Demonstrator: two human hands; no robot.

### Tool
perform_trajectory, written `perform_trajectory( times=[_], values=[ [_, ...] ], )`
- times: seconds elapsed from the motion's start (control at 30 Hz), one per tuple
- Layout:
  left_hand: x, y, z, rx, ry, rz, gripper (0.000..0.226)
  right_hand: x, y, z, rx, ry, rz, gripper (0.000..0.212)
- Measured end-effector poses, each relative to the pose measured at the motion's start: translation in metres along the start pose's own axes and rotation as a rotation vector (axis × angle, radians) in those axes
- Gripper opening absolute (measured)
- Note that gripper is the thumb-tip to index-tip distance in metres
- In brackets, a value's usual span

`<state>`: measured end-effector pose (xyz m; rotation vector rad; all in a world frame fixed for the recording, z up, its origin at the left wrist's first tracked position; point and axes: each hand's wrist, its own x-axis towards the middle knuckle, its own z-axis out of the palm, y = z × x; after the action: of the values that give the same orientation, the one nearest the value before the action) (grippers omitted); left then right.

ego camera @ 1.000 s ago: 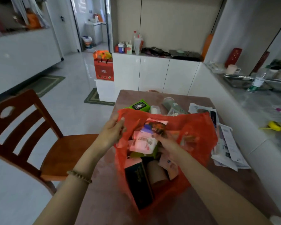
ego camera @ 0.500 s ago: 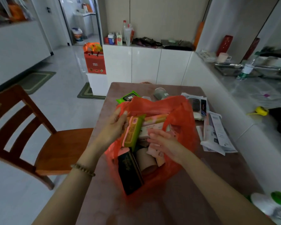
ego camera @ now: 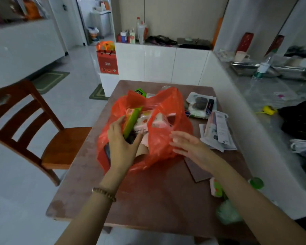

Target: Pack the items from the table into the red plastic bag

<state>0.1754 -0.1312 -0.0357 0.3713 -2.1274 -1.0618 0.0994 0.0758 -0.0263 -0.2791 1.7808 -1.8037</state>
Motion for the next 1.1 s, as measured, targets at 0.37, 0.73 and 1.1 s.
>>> perform_trajectory(
  times=[0.37, 0.73, 1.1],
  values=[
    [-0.108, 0.055, 0.148, -0.097, -0.904, -0.062, 0.061, -0.109, 0.023, -0.136, -0.207, 0.531, -0.165, 0.031],
    [-0.203, 0.048, 0.204, -0.019, -1.331, -0.090, 0.086, -0.134, 0.115, -0.179, -0.317, 0.550, 0.025, 0.045],
    [-0.217, 0.045, 0.203, -0.045, -1.135, -0.159, 0.077, -0.126, 0.141, -0.180, -0.366, 0.628, -0.007, 0.048]
  ],
)
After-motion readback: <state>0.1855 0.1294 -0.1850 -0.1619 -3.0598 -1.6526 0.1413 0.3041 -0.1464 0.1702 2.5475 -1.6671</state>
